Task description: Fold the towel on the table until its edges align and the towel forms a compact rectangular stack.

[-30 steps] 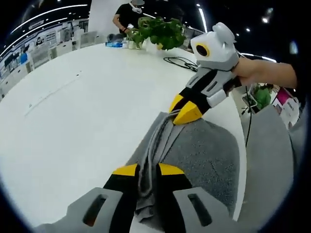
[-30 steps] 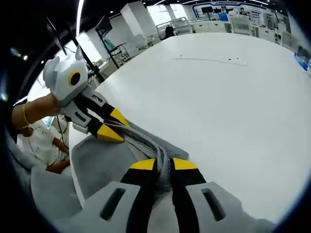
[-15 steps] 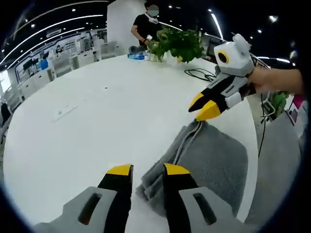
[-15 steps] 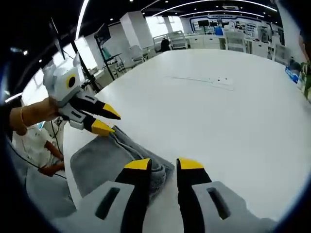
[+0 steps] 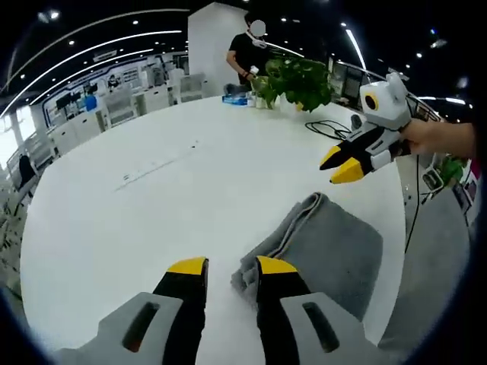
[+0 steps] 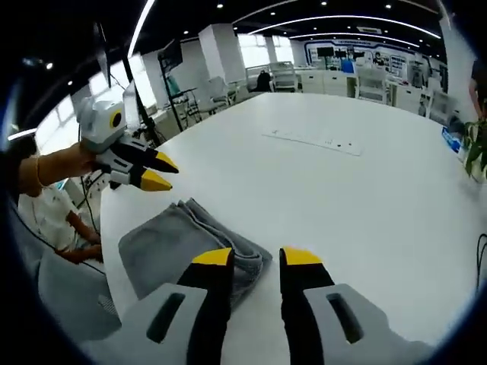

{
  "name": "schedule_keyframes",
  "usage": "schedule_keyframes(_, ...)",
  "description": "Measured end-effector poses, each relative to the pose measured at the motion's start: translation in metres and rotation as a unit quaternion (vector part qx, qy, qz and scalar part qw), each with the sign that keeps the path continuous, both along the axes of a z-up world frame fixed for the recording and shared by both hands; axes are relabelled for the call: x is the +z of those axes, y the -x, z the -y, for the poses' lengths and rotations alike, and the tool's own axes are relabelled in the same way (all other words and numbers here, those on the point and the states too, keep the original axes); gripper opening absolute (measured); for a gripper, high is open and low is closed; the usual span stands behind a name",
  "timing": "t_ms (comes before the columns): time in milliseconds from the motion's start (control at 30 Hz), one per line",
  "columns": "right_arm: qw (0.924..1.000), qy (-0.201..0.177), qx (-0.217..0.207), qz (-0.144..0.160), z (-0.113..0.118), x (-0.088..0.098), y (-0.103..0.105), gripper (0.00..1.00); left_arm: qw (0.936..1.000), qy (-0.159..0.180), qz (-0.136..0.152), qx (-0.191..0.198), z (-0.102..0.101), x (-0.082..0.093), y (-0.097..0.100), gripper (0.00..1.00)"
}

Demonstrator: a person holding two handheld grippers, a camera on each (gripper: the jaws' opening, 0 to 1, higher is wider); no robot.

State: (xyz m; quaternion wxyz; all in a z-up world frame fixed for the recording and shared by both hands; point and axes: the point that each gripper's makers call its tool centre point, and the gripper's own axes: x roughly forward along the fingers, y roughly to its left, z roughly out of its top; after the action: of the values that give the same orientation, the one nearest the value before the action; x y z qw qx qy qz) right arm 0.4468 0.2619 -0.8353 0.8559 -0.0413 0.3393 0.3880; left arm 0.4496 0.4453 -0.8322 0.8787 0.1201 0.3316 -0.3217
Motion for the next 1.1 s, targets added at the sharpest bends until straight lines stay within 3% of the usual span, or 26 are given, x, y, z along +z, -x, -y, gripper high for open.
schedule_keyframes(200, 0.9999, 0.004, -0.007, 0.014, 0.008, 0.004, 0.007, 0.23, 0.9999, 0.012, -0.009, 0.006, 0.001, -0.002, 0.017, 0.29)
schedule_keyframes(400, 0.9997, 0.008, 0.014, 0.02, 0.007, 0.002, 0.027, 0.24, 0.9994, 0.029, -0.018, -0.005, 0.008, -0.004, 0.048, 0.32)
schedule_keyframes(767, 0.9989, 0.008, 0.046, 0.0, 0.001, -0.011, 0.067, 0.29, 0.9973, 0.051, -0.045, -0.029, 0.019, -0.018, 0.096, 0.38)
schedule_keyframes(867, 0.9983, -0.007, 0.056, -0.007, -0.003, -0.012, 0.08, 0.29, 0.9957, 0.07, -0.053, -0.032, 0.027, -0.017, 0.11, 0.39)
schedule_keyframes(1100, 0.9968, -0.011, 0.078, -0.016, -0.009, -0.017, 0.099, 0.32, 0.9949, 0.069, -0.053, -0.051, 0.035, -0.025, 0.126, 0.43)
